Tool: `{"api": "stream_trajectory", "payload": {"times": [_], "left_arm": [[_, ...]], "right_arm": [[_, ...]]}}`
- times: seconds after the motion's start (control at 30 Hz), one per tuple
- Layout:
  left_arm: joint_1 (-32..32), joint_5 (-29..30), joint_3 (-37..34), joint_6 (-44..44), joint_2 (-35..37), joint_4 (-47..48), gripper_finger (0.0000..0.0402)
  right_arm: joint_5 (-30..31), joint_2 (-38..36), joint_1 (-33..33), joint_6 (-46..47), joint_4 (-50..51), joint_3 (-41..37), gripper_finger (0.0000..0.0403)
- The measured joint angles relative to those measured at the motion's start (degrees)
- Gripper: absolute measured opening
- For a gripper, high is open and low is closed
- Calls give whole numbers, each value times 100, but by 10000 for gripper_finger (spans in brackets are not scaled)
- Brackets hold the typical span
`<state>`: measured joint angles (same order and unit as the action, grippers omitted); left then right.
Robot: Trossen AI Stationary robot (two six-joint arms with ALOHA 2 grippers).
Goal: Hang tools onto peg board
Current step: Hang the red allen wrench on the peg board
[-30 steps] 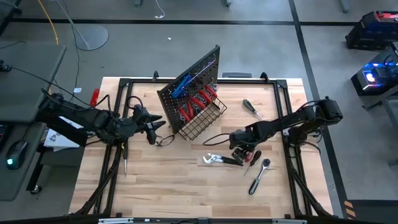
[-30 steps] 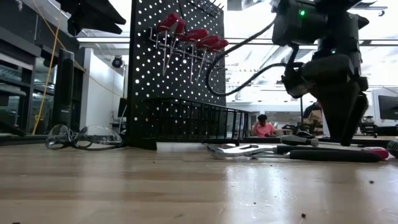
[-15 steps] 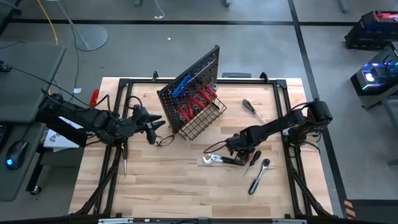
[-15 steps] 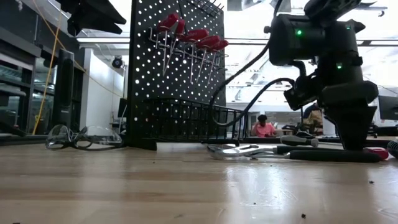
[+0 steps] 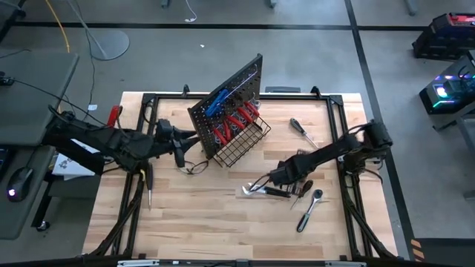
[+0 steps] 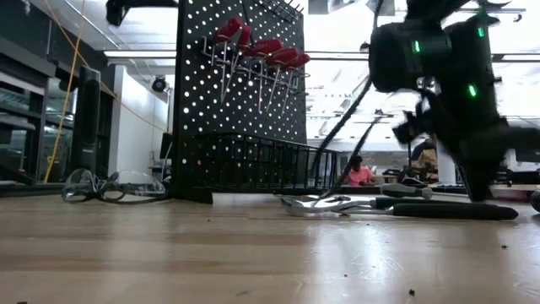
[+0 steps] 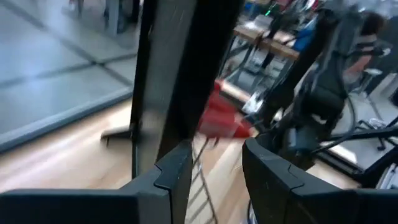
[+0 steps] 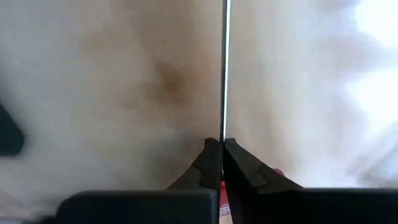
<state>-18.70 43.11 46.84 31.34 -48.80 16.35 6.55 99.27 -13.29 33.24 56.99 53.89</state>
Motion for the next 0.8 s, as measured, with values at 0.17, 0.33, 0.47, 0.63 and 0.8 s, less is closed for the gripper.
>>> {"api": "stream_trajectory", "payload": {"times": [0.17,0.33,0.47,0.63,0.8], "left_arm": [[-2,-57,342,-1091,-8,-168,124],[0,-50,588,-1829,-10,-164,124],[57,96,625,-2335,-28,-313,124],[264,84,624,-2896,-173,-744,124],[496,-518,635,-3005,-534,-1945,124]], "right_arm": [[480,-558,18,-42,915,679,1],[696,-1159,16,494,1352,1426,1],[983,-1553,18,1079,1394,1990,0],[1704,-1790,5,1866,977,2700,0],[2758,-1803,-25,2178,-43,3325,0]]}}
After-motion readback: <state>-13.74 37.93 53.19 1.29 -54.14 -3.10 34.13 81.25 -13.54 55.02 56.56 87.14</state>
